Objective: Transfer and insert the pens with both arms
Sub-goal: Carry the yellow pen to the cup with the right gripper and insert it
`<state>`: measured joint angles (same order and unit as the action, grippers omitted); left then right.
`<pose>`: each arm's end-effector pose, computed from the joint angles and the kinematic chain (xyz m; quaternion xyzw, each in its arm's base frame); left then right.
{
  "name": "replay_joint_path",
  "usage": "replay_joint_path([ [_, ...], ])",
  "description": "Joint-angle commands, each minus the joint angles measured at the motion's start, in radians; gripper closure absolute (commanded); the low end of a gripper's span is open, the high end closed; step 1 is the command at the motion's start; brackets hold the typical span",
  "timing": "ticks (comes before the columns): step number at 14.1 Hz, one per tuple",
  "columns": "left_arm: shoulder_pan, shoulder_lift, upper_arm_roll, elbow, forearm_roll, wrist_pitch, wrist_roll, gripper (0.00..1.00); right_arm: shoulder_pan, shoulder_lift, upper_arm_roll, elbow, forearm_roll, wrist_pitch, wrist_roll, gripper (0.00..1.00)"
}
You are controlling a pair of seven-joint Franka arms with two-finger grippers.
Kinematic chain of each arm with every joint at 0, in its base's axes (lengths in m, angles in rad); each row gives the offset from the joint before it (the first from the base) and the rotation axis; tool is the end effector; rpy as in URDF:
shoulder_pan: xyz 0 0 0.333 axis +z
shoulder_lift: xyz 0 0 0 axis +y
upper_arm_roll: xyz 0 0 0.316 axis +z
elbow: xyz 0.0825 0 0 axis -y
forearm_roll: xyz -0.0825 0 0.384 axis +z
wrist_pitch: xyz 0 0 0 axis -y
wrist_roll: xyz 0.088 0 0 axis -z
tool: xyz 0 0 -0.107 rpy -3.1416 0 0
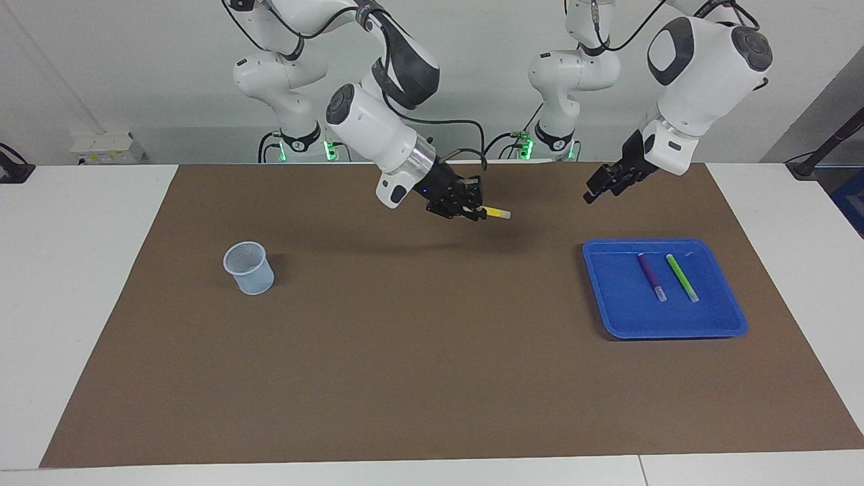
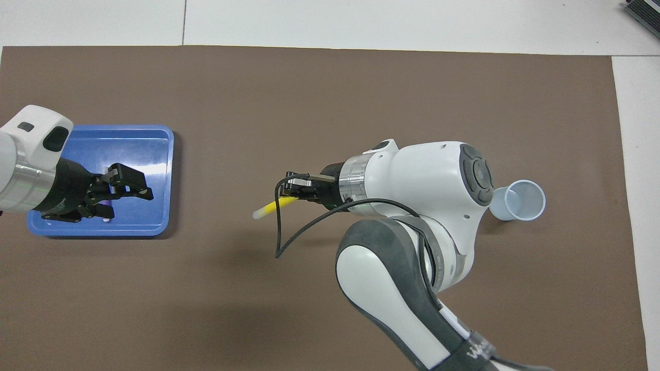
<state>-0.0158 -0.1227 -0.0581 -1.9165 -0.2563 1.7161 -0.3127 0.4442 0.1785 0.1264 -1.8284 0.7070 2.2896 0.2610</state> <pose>0.5129 -0.0629 0.5414 0.9816 0.1417 -0.0613 0.1125 0.5302 0.3526 0.4698 -0.9436 0.0462 0.0015 0.3277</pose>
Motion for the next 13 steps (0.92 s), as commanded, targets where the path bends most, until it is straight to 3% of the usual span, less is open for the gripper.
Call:
replay_joint_path([
  [1,0.055,-0.044,-0.003,-0.052,-0.008,0.000,0.130,0.18,-0.073,-0.040,0.009,-0.023,-0.153,-0.155,-0.148,1.00],
  [7,0.155,-0.040,-0.003,-0.117,-0.006,0.086,0.342,0.19,-0.220,-0.092,0.010,-0.014,-0.504,-0.422,-0.498,1.00],
  [13,0.209,0.026,-0.003,-0.136,0.002,0.193,0.444,0.20,-0.334,-0.114,0.010,-0.014,-0.795,-0.530,-0.900,1.00],
])
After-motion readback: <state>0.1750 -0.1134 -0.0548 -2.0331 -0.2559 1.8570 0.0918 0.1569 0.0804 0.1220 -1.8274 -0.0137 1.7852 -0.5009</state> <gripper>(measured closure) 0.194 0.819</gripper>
